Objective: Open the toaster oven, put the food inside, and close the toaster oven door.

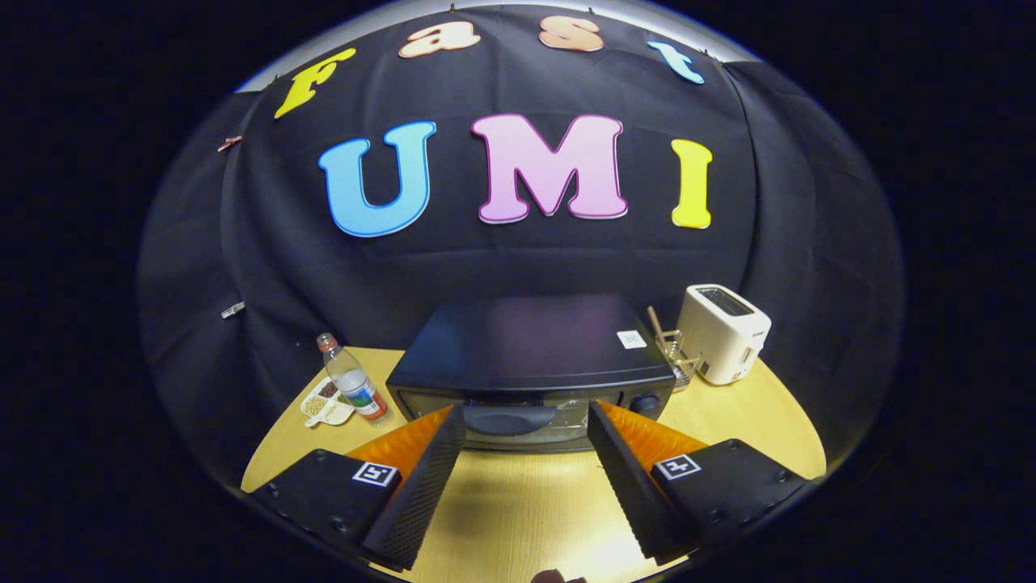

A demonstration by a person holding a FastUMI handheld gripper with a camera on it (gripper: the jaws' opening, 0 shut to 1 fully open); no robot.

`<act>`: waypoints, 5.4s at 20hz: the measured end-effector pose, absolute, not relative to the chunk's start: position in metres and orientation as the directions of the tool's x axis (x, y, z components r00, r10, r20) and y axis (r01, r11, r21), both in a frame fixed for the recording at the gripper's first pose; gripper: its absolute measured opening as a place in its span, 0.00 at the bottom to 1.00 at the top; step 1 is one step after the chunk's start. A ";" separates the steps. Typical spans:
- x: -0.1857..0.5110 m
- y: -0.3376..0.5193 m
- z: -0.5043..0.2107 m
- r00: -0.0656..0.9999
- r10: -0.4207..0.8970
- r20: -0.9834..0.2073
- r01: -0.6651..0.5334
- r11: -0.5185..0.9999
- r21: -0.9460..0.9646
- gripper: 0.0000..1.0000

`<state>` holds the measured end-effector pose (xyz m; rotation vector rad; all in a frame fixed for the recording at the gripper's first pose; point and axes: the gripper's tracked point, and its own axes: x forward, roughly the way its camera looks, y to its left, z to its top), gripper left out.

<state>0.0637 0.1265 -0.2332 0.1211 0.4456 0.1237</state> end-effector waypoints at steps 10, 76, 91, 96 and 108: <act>0.018 0.072 -0.121 0.972 0.077 -0.222 -0.033 0.980 0.196 0.99; -0.044 0.101 -0.029 0.998 0.060 -0.012 -0.059 0.998 0.026 0.98; -0.039 0.090 -0.032 0.998 0.061 -0.017 -0.060 0.998 0.034 0.98; -0.036 0.086 -0.033 0.997 0.068 -0.019 -0.068 0.997 0.030 0.98; -0.033 0.087 -0.046 0.994 0.104 -0.031 -0.102 0.993 0.058 0.98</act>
